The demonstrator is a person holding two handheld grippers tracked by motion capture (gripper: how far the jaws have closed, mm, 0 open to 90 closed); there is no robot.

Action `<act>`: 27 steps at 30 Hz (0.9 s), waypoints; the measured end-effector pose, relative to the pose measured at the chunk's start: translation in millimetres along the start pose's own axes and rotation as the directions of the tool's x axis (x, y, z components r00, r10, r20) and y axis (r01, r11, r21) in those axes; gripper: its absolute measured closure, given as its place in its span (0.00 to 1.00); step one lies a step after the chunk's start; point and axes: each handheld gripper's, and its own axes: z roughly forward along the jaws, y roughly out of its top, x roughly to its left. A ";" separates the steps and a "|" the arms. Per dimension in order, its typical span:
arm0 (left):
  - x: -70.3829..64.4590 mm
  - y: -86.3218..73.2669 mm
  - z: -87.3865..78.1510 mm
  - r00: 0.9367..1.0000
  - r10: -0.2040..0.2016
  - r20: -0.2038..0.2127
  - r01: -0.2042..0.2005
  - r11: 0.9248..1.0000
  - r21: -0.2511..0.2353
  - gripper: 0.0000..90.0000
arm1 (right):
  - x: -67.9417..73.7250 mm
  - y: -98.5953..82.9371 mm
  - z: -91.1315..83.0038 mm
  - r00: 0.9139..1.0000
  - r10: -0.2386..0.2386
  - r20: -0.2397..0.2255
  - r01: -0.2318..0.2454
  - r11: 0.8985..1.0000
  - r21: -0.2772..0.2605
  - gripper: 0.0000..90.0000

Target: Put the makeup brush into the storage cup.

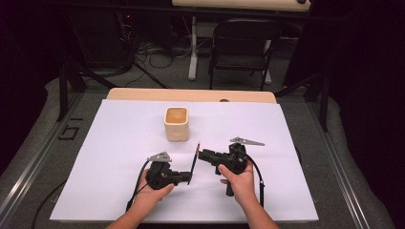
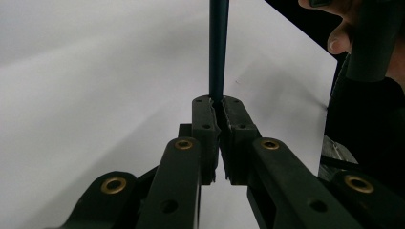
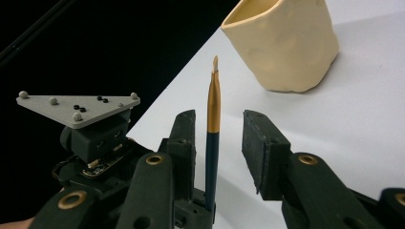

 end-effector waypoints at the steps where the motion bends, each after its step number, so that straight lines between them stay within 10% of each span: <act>1: -0.5 -0.1 0.2 1.000 0.001 0.003 -0.001 1.000 -0.001 0.95 | 0.2 -0.2 0.3 1.000 -0.002 0.005 0.002 1.000 0.000 0.73; 27: -9.4 -1.1 7.1 0.999 0.030 0.033 -0.032 0.999 0.033 0.95 | 2.2 -3.6 2.3 1.000 0.013 -0.001 -0.013 1.000 -0.011 0.86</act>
